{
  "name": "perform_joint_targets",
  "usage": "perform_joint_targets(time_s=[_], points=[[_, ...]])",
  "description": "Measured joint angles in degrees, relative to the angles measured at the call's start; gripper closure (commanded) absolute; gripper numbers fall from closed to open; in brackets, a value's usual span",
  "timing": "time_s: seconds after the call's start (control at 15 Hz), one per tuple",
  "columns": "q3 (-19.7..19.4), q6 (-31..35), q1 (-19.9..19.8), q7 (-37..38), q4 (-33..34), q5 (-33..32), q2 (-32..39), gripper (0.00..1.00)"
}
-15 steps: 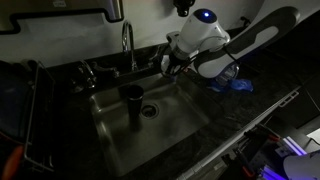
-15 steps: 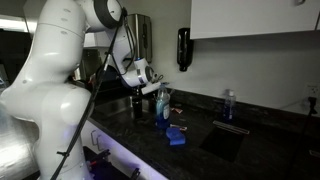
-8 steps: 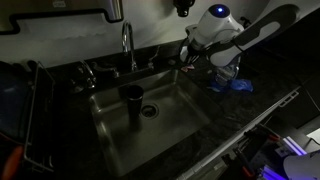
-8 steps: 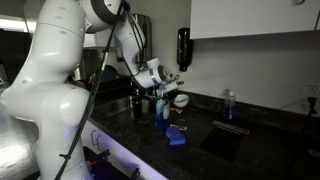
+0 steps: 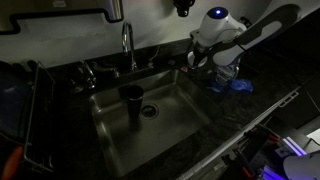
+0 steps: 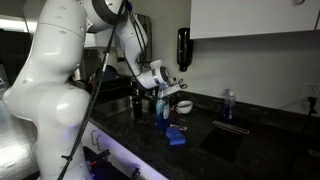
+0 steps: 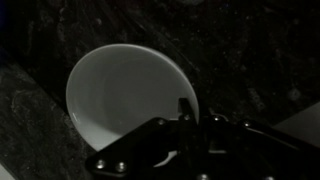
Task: Take the white bowl out of the sink
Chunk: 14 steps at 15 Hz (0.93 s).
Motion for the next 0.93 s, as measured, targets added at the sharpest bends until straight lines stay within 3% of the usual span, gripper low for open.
perform_joint_targets(time_s=[0.07, 0.13, 0.27, 0.8, 0.93], points=[[0.76, -1.06, -0.57, 0.01, 0.00, 0.00, 0.00, 0.98], [1.51, -2.11, -1.04, 0.05, -0.01, 0.00, -0.01, 0.66], [2.63, -3.63, -1.66, 0.25, 0.04, 0.00, -0.15, 0.59], [5.18, -7.10, -2.20, 1.34, 0.21, -3.27, -2.96, 0.02], [5.34, -7.25, -2.20, 2.27, 0.59, -6.28, -4.14, 0.00]])
